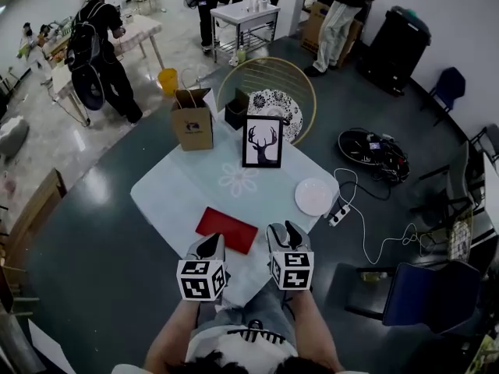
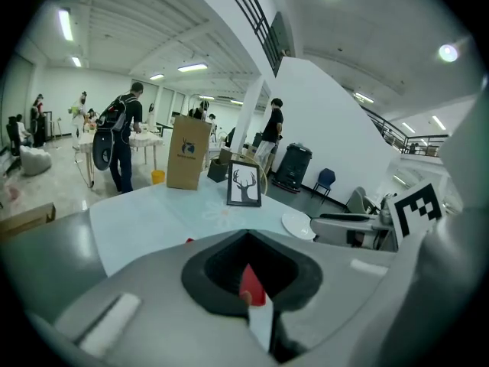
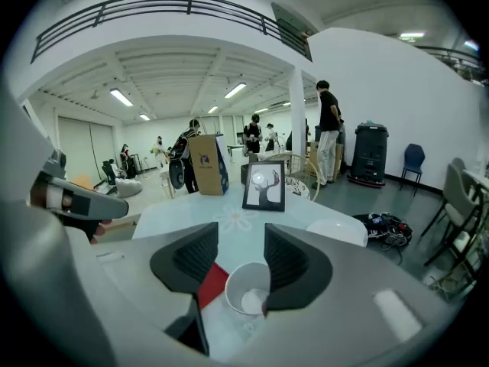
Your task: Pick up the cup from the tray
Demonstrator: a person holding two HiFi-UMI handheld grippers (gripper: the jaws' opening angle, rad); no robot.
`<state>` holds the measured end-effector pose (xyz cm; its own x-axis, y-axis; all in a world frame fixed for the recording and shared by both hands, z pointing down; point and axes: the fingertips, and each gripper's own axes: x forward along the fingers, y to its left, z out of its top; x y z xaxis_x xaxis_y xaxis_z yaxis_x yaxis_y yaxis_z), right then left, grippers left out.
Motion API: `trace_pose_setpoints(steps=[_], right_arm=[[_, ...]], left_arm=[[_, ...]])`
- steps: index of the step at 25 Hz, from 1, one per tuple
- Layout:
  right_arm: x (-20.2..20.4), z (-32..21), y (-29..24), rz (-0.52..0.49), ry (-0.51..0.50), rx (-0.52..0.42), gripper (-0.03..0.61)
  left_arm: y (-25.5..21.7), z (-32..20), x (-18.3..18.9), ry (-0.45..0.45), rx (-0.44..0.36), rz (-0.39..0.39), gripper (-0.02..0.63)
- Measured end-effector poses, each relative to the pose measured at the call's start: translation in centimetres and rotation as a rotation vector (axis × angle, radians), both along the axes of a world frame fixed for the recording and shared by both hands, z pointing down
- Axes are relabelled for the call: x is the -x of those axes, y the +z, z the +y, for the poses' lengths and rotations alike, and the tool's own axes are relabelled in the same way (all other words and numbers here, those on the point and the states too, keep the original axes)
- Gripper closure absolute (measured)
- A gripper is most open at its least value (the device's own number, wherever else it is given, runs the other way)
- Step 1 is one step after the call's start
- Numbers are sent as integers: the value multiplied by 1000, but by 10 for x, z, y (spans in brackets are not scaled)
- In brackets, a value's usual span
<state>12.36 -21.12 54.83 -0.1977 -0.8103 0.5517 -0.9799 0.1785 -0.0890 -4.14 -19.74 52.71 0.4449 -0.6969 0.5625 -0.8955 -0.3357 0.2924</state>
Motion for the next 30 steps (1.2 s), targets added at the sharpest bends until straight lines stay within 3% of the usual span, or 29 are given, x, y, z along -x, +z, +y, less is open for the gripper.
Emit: trace_pose_setpoints(steps=[4, 9, 12, 19, 30], right_arm=[[-1, 8, -23, -13, 50, -54, 468], [3, 29, -26, 54, 69, -63, 494], [7, 42, -31, 63, 77, -78, 554], [23, 72, -30, 28, 47, -70, 554], [26, 91, -28, 68, 46, -42, 555]], left_arm=[[-10, 2, 17, -44, -33, 0, 614], [-20, 16, 30, -44, -75, -17, 614], [-21, 26, 34, -45, -81, -11, 614], [-19, 52, 29, -35, -58, 32, 614], [-22, 69, 21, 21, -82, 15, 614]])
